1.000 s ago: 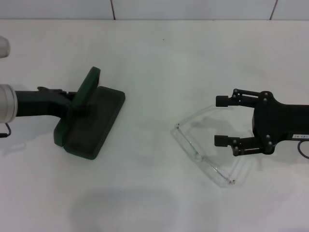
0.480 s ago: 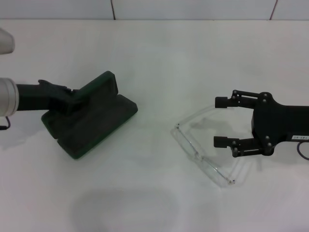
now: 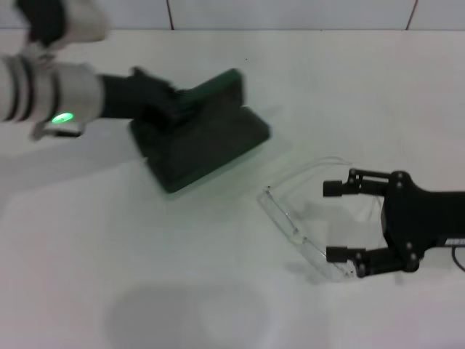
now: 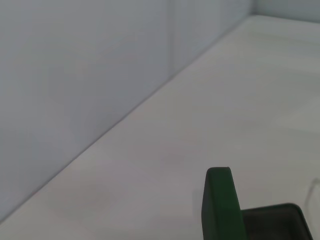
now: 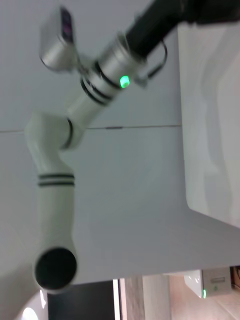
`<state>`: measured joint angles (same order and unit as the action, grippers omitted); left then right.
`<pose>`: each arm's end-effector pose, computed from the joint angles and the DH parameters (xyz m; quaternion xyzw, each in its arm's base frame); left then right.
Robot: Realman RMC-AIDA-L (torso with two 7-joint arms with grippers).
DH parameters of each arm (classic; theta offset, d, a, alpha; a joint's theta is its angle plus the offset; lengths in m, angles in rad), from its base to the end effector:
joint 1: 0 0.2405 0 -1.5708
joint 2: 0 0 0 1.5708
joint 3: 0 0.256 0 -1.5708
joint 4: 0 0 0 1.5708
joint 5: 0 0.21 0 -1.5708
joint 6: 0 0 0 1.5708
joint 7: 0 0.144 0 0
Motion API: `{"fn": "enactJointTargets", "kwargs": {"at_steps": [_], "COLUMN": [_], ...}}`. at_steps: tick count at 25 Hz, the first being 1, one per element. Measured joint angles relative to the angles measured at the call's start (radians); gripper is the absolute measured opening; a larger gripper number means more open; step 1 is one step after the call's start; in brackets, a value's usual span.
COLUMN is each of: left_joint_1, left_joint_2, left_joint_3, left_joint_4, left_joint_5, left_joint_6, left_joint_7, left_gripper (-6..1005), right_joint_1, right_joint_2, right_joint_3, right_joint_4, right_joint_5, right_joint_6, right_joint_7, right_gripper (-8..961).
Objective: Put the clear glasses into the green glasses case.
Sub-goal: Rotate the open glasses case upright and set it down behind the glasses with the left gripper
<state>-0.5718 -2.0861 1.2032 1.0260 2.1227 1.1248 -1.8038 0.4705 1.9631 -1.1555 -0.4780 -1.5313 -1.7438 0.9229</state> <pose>-0.1985 0.3941 -0.0120 -0.9606 -0.1568 -0.0526 0.2234 0.2490 0.2834 -0.0055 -0.9443 0.0047 0.3259 0.0443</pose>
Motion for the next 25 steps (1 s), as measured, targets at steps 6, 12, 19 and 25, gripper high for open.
{"fn": "enactJointTargets", "kwargs": {"at_steps": [6,12,19,25], "left_joint_1": [-0.189,-0.293,-0.305,-0.296], "left_joint_2": [-0.004,-0.006,-0.008,-0.010], "left_joint_3": [0.150,0.254,0.309,0.335], "left_joint_4": [-0.142,-0.198,-0.201,-0.193], "left_joint_5": [0.001,-0.002,-0.047,-0.063], "left_joint_6": [-0.099,-0.128,-0.125,-0.124], "left_joint_7": [0.083,0.136,0.190,0.195], "left_gripper": [234,263,296,324], "right_joint_1": [-0.031,-0.058,-0.084,-0.086], "right_joint_2": [0.027,0.038,0.039,0.037], "right_joint_3": [-0.015,-0.037,-0.038,-0.038], "right_joint_4": [0.002,0.009,0.009,0.010], "right_joint_5": [-0.020,-0.021,-0.021,-0.021], "right_joint_6": [-0.008,-0.032,-0.055,-0.057], "right_joint_7": [-0.072,-0.121,-0.152,-0.153], "right_gripper": [825,821,816,812]}}
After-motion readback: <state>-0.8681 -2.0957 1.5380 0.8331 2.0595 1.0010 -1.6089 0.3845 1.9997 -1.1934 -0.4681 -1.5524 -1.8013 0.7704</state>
